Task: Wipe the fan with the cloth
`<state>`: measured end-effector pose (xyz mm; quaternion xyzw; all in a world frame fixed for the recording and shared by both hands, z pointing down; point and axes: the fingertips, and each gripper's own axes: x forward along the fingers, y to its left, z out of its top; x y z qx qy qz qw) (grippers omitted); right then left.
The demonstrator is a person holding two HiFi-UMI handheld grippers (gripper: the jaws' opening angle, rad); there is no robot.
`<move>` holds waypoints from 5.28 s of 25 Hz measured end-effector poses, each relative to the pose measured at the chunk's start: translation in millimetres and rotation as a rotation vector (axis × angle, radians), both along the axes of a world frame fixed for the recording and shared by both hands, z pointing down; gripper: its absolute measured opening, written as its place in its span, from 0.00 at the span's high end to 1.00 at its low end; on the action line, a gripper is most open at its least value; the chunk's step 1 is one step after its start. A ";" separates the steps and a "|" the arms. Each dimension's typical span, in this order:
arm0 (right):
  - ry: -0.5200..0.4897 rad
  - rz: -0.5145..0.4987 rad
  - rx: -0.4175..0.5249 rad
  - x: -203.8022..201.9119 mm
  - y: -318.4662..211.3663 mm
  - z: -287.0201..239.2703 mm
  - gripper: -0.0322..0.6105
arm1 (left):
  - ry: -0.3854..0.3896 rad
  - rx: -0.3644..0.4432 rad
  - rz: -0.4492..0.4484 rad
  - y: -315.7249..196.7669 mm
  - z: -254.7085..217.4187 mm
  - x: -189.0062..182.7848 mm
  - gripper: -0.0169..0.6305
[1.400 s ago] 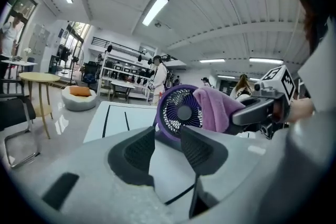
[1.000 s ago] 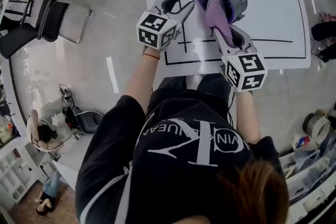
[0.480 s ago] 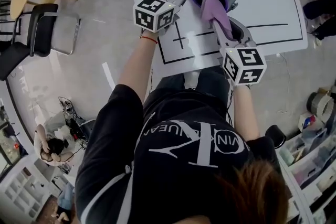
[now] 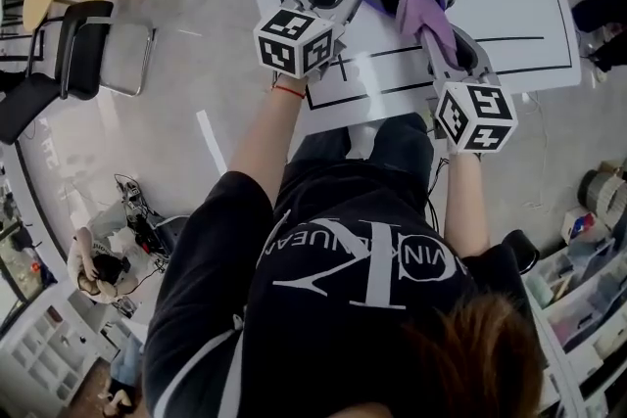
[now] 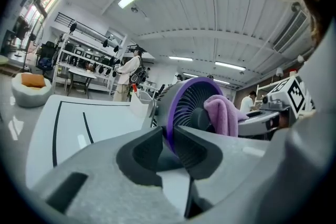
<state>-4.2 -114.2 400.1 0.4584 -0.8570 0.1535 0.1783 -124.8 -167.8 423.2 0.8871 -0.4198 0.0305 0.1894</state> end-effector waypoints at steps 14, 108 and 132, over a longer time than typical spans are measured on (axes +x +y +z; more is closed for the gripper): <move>0.274 -0.190 0.102 -42.9 17.7 -9.8 0.79 | -0.015 0.009 -0.043 30.3 -3.7 15.6 0.86; 1.056 -0.428 0.336 -36.3 6.5 46.7 0.80 | -0.005 -0.017 0.034 34.5 4.9 17.5 0.86; 1.182 -0.331 0.595 -15.0 -10.4 -22.8 0.79 | 0.014 -0.028 0.017 31.8 7.3 12.4 0.87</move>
